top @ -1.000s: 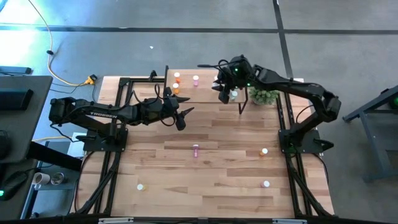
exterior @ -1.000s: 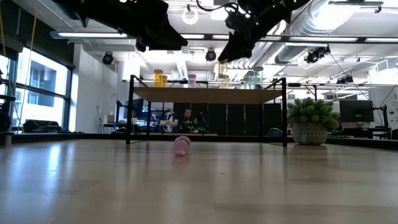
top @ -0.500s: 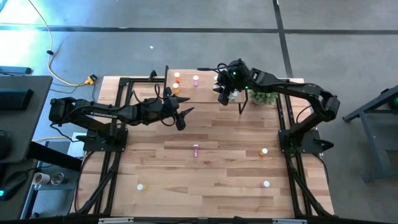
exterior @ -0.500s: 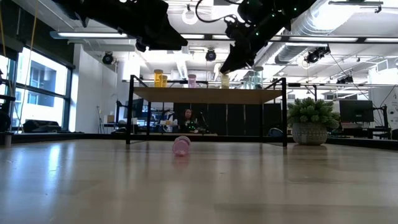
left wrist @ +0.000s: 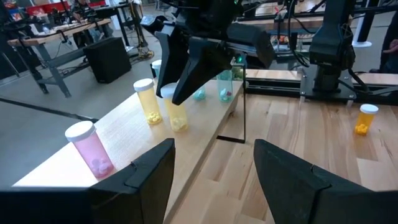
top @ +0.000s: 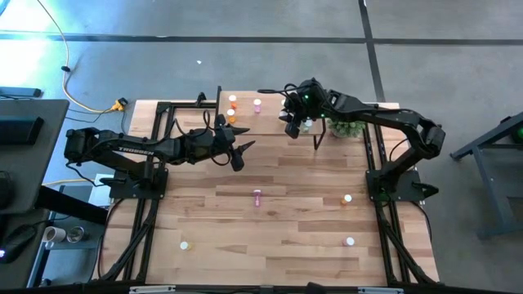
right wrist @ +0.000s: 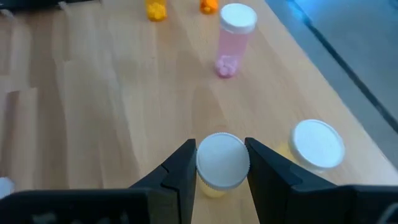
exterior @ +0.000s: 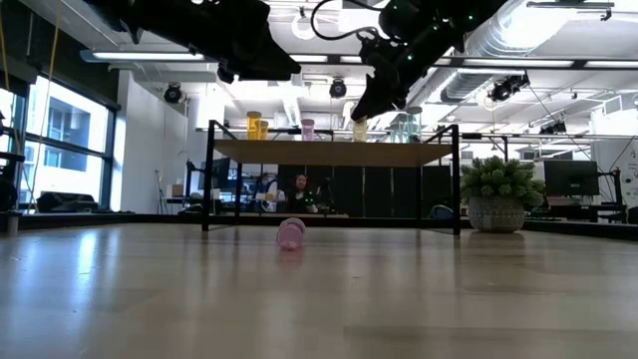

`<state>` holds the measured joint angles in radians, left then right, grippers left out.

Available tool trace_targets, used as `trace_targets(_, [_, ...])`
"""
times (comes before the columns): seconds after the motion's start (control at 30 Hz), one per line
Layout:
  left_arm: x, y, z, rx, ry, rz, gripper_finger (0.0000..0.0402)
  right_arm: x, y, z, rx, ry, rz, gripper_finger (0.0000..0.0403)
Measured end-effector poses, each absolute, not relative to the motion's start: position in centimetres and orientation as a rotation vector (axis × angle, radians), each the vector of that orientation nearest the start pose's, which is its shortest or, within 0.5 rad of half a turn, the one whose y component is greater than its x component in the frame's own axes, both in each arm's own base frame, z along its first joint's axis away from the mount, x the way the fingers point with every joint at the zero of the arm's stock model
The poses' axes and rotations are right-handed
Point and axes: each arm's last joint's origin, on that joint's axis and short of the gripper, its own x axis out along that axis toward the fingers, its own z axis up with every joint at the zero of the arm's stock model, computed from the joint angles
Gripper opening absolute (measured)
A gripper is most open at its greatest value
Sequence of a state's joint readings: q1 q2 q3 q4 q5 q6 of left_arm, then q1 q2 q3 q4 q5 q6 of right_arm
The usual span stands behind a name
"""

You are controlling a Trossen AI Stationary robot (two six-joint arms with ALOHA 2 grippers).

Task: Pick and place medicine bottles onto shelf by color
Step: Put the top yellow pill bottle on the shelf aligned with the other yellow pill bottle

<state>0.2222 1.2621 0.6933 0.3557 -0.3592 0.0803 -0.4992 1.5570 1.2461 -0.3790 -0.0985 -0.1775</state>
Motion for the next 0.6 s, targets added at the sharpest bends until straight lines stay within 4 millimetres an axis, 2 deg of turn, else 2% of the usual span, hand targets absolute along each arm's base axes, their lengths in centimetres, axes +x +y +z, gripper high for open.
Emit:
trace_targets(0.43, [26.23,6.97,25.36,0.094,0.239,0.570,0.0209,30.13,-16.23,28.77,0.044,0.706,-0.369,0.0110])
trace_targets(0.6, [26.23,6.97,25.36,0.091,0.238,0.570,0.0209,30.09,-16.08,28.50,0.053,0.730,-0.364,0.0140])
